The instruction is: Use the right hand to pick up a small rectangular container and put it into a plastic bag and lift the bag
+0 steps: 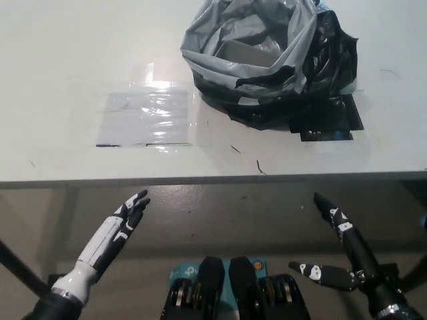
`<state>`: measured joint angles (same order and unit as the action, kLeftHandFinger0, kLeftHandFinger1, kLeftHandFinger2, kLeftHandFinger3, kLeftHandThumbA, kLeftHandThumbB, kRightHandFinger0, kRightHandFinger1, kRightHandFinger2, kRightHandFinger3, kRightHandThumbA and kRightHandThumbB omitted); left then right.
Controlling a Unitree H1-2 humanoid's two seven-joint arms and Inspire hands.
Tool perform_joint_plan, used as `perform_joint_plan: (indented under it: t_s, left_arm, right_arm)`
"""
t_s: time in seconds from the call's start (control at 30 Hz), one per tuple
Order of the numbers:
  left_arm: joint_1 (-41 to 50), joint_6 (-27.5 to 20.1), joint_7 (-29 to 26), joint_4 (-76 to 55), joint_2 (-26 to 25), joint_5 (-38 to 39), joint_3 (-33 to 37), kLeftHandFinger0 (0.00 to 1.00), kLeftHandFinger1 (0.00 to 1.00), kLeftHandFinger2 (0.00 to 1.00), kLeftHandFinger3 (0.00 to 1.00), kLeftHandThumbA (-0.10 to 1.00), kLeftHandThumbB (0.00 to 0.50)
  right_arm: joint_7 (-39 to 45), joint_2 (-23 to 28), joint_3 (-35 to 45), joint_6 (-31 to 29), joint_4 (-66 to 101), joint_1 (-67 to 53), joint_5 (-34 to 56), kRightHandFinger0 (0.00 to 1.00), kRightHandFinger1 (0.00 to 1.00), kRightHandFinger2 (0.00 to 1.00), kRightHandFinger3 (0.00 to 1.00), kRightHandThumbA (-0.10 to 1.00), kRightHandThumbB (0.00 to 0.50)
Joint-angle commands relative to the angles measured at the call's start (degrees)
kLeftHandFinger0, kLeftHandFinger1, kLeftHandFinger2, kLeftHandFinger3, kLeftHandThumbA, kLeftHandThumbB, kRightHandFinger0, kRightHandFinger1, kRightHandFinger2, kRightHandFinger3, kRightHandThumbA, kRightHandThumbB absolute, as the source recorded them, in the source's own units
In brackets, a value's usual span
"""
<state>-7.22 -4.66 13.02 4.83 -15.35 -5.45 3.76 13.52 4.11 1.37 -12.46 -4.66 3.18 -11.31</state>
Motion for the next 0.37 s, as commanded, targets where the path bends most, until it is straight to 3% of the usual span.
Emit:
perform_joint_plan:
  t_s: [0.0, 0.33]
  left_arm:
    - [0.8, -1.7, 0.1, -2.9, -1.2, 1.0, -0.7, 1.0, 1.0, 1.0, 1.0, 0.96, 0.211]
    - [3.5, -1.9, 0.0, -3.7, -1.2, 0.0, -0.4, 1.0, 1.0, 1.0, 1.0, 0.97, 0.223]
  right_arm:
    - [-3.7, -0.3, -1.0, -8.1, 0.0, -0.5, 0.8, 1.0, 1.0, 1.0, 1.0, 0.95, 0.316]
    - [-4.6, 0.4, -2.7, -8.6, 0.6, -3.2, -0.7, 1.0, 1.0, 1.0, 1.0, 0.95, 0.325]
